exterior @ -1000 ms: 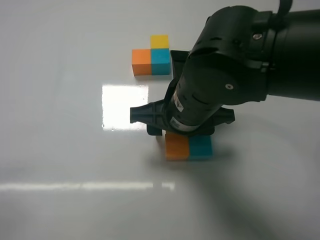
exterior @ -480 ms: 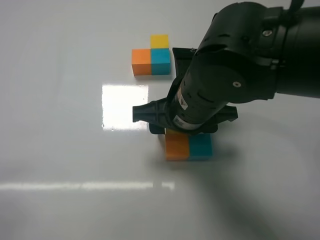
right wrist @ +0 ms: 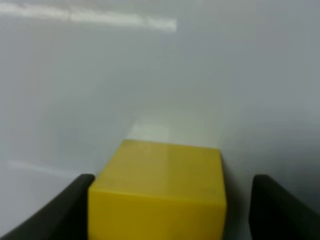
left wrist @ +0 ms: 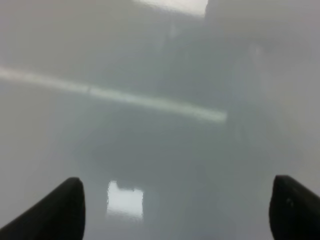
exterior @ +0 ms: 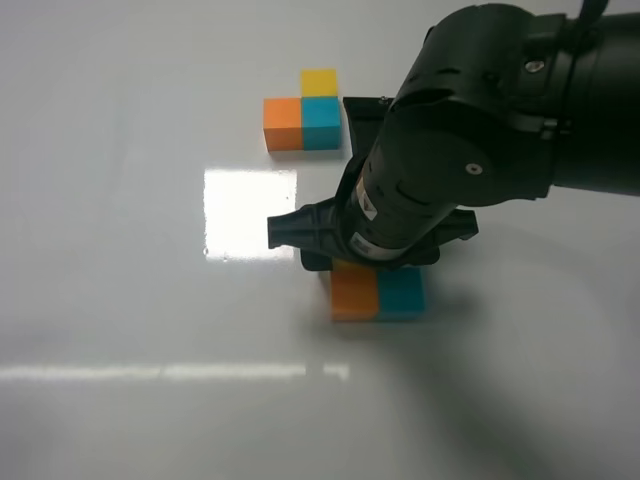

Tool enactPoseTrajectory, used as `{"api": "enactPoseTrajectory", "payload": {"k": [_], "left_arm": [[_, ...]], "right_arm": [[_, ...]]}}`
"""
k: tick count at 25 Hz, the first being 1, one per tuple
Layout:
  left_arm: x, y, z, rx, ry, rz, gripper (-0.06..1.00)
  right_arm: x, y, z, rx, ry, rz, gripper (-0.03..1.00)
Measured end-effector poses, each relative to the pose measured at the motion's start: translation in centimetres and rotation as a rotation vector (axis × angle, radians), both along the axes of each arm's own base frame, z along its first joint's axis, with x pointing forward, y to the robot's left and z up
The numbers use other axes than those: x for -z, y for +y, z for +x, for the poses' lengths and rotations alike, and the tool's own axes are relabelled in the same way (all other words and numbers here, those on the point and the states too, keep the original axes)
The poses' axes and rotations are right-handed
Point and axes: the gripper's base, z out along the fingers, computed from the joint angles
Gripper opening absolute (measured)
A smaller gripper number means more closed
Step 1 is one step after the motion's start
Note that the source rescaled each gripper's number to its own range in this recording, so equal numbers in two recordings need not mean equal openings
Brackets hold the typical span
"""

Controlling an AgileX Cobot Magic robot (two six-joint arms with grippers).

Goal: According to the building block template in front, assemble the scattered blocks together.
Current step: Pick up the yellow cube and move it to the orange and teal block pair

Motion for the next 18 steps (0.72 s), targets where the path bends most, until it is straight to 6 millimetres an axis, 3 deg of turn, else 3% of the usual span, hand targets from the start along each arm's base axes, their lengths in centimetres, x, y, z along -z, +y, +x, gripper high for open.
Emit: {"api": "enactPoseTrajectory", "payload": {"k": [13,18], "left_arm": [[0.0,0.0,0.0,0.0,0.0,0.0,0.75],[0.0,0.0,0.0,0.0,0.0,0.0,0.75]], "right_arm": [[-0.2,-0.8,-0.1,0.018,-0.007,-0.073,0.69],[-1.5,-1.0,0.2,0.04,-0.035,-0.088,0.6]]}}
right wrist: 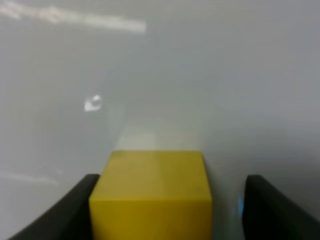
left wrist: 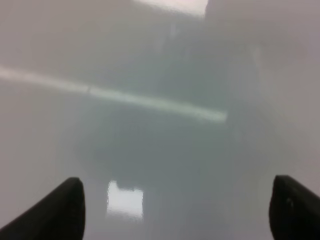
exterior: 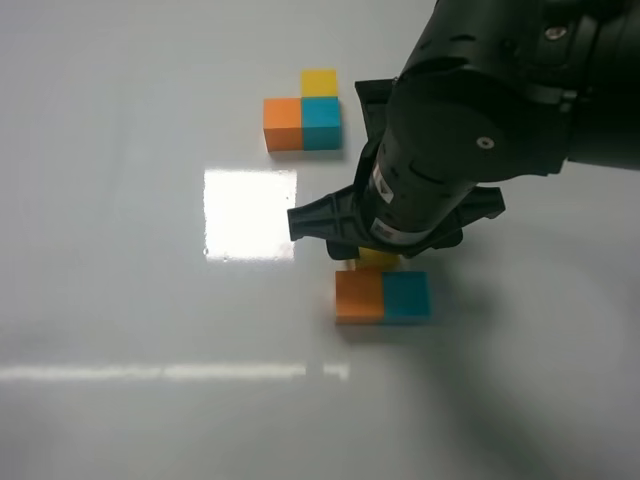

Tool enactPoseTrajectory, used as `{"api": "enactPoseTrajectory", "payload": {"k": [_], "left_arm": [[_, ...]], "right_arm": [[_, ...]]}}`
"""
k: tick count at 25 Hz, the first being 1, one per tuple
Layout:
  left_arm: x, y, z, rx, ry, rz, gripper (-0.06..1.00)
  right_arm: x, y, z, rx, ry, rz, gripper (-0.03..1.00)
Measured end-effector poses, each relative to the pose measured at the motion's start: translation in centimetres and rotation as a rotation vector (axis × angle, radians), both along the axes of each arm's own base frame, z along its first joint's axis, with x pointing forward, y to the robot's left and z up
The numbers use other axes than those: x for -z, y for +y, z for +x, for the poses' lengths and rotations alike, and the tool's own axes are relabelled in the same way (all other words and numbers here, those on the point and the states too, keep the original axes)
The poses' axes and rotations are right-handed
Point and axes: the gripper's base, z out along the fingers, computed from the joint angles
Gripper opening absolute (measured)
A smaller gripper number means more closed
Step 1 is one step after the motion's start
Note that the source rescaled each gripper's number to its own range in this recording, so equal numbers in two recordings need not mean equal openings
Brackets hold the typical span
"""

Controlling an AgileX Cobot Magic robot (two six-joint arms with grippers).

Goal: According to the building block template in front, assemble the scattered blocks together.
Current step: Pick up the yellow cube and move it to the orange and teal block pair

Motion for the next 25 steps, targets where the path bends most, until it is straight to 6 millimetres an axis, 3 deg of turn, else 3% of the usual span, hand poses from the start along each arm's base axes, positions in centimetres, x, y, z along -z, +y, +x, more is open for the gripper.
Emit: {"api": "enactPoseTrajectory", "payload": {"k": [5,10,25], "left_arm": [[0.0,0.0,0.0,0.0,0.0,0.0,0.75],[0.0,0.0,0.0,0.0,0.0,0.0,0.75],[0.0,0.0,0.0,0.002,0.0,0.003,0.75]], "right_arm": [[-0.34,-0.24,0.05,0.019,-0.003,-0.014,0.56],[-0.34,-0.3,0.04,0.034,0.001,-0.009,0.34],[-0.27,-0.9,-0.05,0.142,0.017,0.007,0.33]]}}
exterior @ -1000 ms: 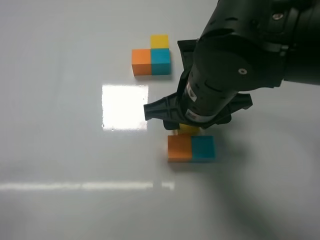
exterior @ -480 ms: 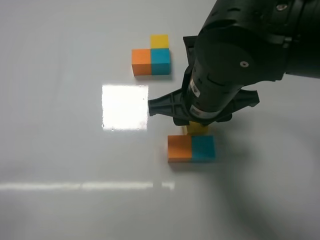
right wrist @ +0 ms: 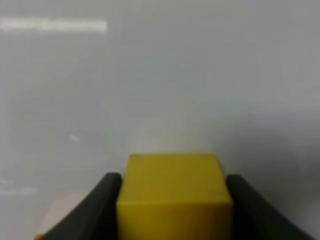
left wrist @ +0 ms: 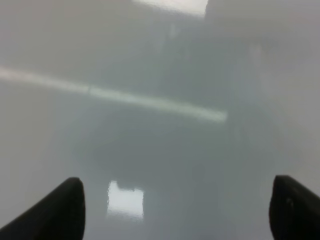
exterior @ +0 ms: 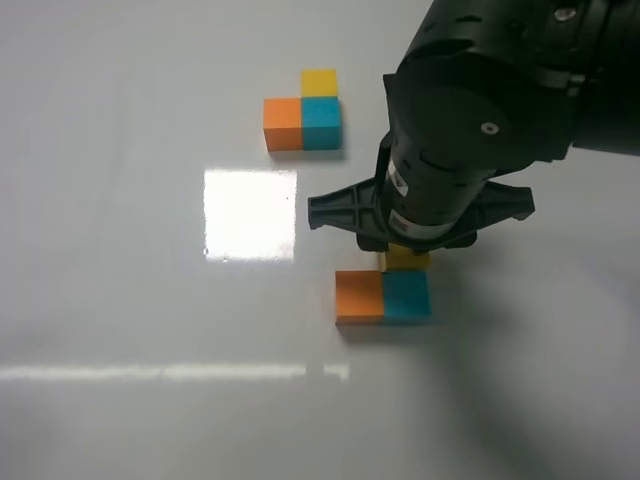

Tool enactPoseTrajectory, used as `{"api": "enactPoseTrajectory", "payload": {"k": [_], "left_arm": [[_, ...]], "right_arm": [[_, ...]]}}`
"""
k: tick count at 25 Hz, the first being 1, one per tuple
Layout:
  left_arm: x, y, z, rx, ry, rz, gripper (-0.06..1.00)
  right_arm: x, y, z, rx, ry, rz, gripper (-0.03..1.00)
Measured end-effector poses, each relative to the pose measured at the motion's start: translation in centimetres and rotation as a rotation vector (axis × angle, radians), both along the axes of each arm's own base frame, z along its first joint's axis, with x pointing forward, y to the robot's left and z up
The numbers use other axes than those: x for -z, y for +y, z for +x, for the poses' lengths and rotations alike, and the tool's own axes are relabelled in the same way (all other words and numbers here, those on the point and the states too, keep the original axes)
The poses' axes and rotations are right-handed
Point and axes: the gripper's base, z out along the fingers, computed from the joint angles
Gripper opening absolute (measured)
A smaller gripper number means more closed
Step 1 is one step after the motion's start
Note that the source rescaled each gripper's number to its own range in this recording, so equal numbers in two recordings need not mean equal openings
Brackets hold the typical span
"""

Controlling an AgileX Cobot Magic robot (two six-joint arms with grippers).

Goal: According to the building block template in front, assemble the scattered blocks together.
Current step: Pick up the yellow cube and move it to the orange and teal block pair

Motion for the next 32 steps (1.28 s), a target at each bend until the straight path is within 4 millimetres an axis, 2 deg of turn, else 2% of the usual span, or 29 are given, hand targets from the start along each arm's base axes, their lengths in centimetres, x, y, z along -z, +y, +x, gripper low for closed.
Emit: {"api": "enactPoseTrajectory", "payload": {"k": [16,32], "left_arm": [[0.0,0.0,0.0,0.0,0.0,-0.001,0.75],[0.0,0.0,0.0,-0.001,0.0,-0.002,0.75]], "right_arm": [[0.29,-0.44,-0.16,0.059,-0.01,0.043,0.33],[0.23,-0.13,-0.21,0.019,-0.014,0.07,0.33]]}}
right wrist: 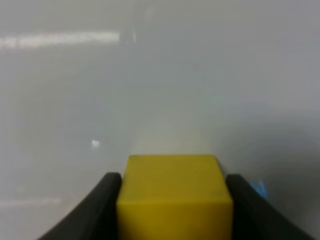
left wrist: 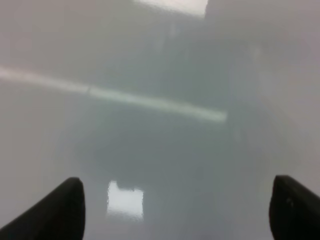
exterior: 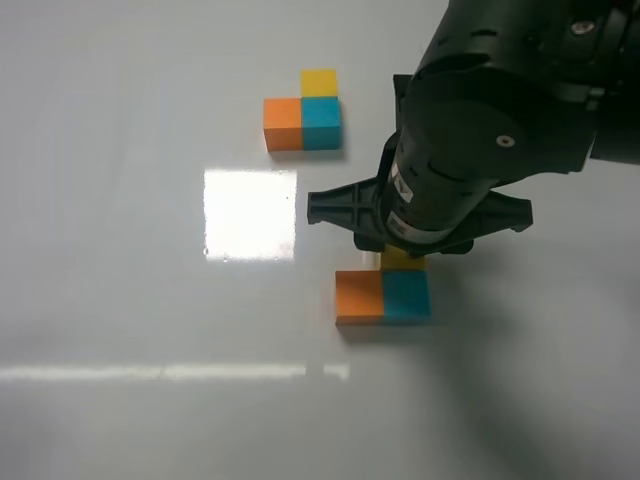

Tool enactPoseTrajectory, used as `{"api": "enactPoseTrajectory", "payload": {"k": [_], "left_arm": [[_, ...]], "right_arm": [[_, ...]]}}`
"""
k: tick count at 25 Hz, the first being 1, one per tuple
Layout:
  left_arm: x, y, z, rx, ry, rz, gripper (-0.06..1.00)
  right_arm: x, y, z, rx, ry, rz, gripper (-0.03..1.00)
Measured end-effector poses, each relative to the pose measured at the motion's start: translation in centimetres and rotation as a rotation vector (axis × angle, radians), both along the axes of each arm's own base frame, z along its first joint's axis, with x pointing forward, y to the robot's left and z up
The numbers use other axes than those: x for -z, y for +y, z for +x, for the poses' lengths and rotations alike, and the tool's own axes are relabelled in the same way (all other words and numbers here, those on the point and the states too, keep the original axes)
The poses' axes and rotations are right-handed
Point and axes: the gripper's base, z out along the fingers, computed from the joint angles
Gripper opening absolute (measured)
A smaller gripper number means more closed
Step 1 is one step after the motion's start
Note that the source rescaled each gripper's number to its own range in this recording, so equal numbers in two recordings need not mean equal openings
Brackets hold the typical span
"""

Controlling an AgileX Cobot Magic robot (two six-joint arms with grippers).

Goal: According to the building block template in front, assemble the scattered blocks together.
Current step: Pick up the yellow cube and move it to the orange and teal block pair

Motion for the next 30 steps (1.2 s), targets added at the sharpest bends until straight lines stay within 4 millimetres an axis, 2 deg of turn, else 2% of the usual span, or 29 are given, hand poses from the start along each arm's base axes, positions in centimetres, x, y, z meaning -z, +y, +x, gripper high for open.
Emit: {"api": "enactPoseTrajectory", "payload": {"k": [27,30], "left_arm": [[0.0,0.0,0.0,-0.001,0.0,-0.003,0.75],[0.0,0.0,0.0,-0.001,0.0,-0.003,0.75]], "right_arm": [[0.11,0.0,-0.08,-0.037,0.011,-0.037,0.33],[0.13,-0.01,-0.1,-0.056,0.014,-0.057,0.4]]}}
